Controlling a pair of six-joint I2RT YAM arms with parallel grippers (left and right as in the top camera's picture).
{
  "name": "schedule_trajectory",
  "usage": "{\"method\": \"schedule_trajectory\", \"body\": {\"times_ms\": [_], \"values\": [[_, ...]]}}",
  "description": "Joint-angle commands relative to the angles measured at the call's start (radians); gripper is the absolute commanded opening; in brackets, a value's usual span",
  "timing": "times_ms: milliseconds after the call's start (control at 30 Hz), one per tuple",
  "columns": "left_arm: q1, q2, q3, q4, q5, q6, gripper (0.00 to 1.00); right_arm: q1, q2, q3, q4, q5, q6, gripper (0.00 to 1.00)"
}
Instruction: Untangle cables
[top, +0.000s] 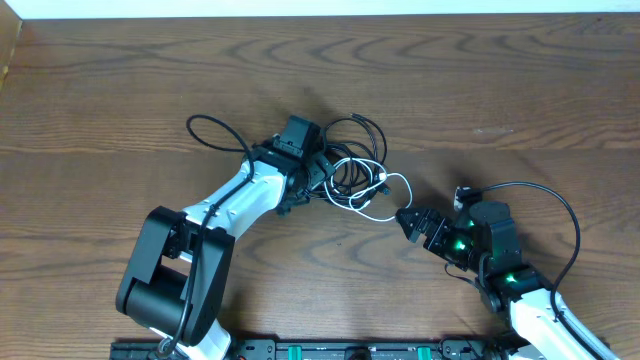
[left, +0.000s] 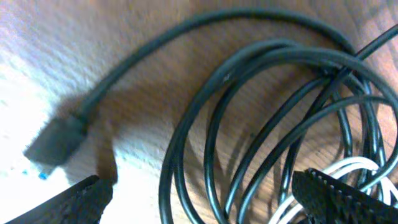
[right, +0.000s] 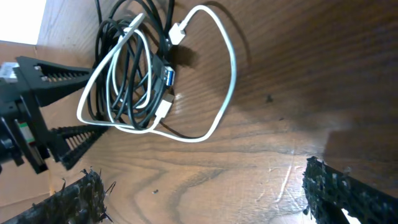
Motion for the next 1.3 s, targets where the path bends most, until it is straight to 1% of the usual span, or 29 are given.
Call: {"method": "schedule_trajectory", "body": {"times_ms": [0,200,300,400,500,600,700,733,800,833,900,933,1000,1100,1133,1200,1267], "values": [[0.004,0.019,0.026,0.000,-0.058,0.061,0.98,0.011,0.005,0.007,-0.004,0.026,0.004,0.99],[0.004,0.022,0.026,0.076,-0.058,0.061,0.98,0.011,0.013,0.007,-0.008,0.035,0.004,0.99],[0.004,0.035,0.026,0.079,-0.078,0.077,0.99,0.011,0.021,0.007,-0.008,0.034,0.005,0.99],[0.004,0.067,0.026,0.071,-0.080,0.124,0.99,0.011,0.024,0.007,-0.008,0.034,0.004,0.99],[-0.002,0.117,0.026,0.076,-0.067,0.126,0.99,0.011,0.024,0.007,-0.011,0.034,0.004,0.99],[-0.021,0.171,0.026,0.106,-0.013,0.161,0.99,0.011,0.024,0.007,-0.011,0.033,0.005,0.99],[-0.048,0.214,0.026,0.100,-0.003,0.158,0.98,0.011,0.024,0.007,-0.013,0.033,0.005,0.99],[-0.053,0.222,0.026,0.100,0.004,0.150,0.95,0.011,0.024,0.007,-0.015,0.033,0.005,0.99],[-0.058,0.224,0.026,0.097,0.019,0.136,0.79,0.011,0.024,0.007,-0.023,0.029,0.005,0.99],[-0.058,0.224,0.026,0.089,0.035,0.130,0.72,0.011,0.024,0.007,-0.027,0.029,0.004,0.99],[-0.057,0.224,0.026,0.056,0.045,0.129,0.71,0.011,0.024,0.007,-0.040,0.029,0.005,0.99],[-0.057,0.224,0.026,0.031,0.045,0.123,0.72,0.012,0.024,0.007,-0.047,0.030,0.005,0.99],[-0.057,0.224,0.027,-0.003,0.049,0.123,0.77,0.011,0.024,0.007,-0.055,0.030,0.004,0.99],[-0.057,0.224,0.032,-0.025,0.054,0.123,0.78,0.011,0.024,0.007,-0.056,0.030,0.005,0.99],[-0.057,0.224,0.035,-0.034,0.058,0.123,0.76,0.011,0.024,0.007,-0.056,0.030,0.005,0.99],[-0.057,0.224,0.048,-0.077,0.060,0.123,0.68,0.011,0.024,0.007,-0.056,0.030,0.005,0.99],[-0.057,0.224,0.064,-0.142,0.050,0.124,0.66,0.011,0.024,0.007,-0.057,0.030,0.004,0.99]]}}
